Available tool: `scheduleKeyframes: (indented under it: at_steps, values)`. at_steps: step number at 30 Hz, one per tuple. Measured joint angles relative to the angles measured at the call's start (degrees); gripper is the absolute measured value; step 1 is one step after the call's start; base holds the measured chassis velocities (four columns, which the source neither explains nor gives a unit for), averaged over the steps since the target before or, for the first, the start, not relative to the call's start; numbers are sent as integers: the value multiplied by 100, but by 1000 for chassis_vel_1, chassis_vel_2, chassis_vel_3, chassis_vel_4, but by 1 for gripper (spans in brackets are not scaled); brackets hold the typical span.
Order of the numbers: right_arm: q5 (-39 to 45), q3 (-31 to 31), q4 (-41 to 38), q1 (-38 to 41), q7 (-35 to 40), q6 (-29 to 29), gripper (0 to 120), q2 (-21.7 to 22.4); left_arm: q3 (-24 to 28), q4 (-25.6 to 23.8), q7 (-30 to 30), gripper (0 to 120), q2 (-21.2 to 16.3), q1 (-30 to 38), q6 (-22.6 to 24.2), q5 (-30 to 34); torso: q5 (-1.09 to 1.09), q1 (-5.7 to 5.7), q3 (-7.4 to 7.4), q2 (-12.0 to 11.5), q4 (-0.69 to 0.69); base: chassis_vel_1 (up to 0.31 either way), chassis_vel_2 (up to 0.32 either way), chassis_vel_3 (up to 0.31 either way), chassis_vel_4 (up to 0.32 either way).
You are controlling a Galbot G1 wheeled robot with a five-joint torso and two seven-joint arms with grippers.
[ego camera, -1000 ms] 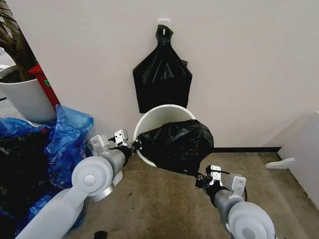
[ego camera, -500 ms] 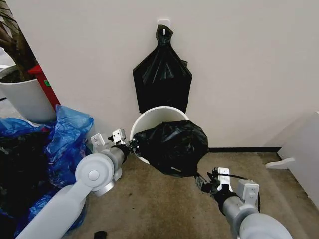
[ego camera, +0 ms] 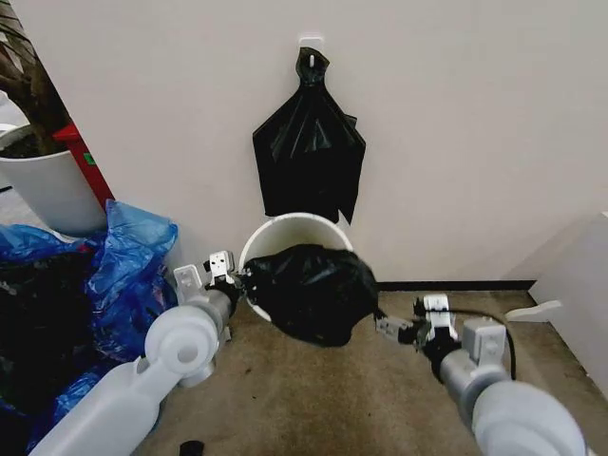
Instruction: Place the garbage bag over the trash bin.
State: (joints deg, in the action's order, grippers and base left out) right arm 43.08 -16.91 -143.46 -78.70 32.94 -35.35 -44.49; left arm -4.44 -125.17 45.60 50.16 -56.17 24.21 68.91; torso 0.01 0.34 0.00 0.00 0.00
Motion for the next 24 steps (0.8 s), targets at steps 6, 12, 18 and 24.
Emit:
scheduleKeyframes:
  at_steps: [6,12,18,24]
  values:
    - [-765,130,1,227,-753,28,100,266,103,26,-121,1,-71,129,99,-299,0,0,0,0,-2,0,0,0,0]
    - [-1058,241,6,298,-1223,13,100,441,259,127,-289,1,-56,395,150,-595,0,0,0,0,-2,0,0,0,0]
    - [-1362,378,12,406,-1665,113,100,755,587,199,-428,1,21,664,223,-784,1,0,0,0,-1,0,0,0,0]
    - [-1320,132,16,439,-1738,770,100,1132,630,219,-579,1,33,656,230,-877,-1,0,0,0,-3,0,0,0,0]
